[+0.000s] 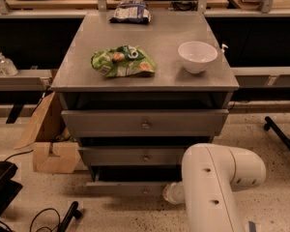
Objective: Close bottom drawer
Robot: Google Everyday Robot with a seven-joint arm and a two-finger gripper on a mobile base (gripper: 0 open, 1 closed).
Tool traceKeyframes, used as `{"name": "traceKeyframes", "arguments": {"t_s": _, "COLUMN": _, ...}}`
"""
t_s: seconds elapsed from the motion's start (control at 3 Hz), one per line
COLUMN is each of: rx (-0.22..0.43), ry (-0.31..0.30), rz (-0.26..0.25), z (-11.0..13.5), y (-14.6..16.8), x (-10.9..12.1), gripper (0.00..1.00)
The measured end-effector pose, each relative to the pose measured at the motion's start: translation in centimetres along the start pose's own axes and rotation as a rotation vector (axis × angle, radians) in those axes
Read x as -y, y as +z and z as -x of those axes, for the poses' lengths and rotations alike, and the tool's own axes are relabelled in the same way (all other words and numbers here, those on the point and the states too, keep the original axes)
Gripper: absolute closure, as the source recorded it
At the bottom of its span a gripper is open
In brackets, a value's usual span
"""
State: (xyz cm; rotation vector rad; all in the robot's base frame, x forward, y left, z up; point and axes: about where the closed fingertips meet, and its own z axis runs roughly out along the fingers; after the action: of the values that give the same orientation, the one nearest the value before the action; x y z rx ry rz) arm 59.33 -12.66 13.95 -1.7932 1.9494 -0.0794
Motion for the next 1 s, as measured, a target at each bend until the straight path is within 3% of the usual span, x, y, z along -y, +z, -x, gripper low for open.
{"name": "traceKeyframes", "arguments": {"t_s": 1.0, "rx": 0.013, "ry": 0.001, "rz": -0.021, "z": -1.2, "y": 2.0, "x": 2.6, "gripper": 1.00}}
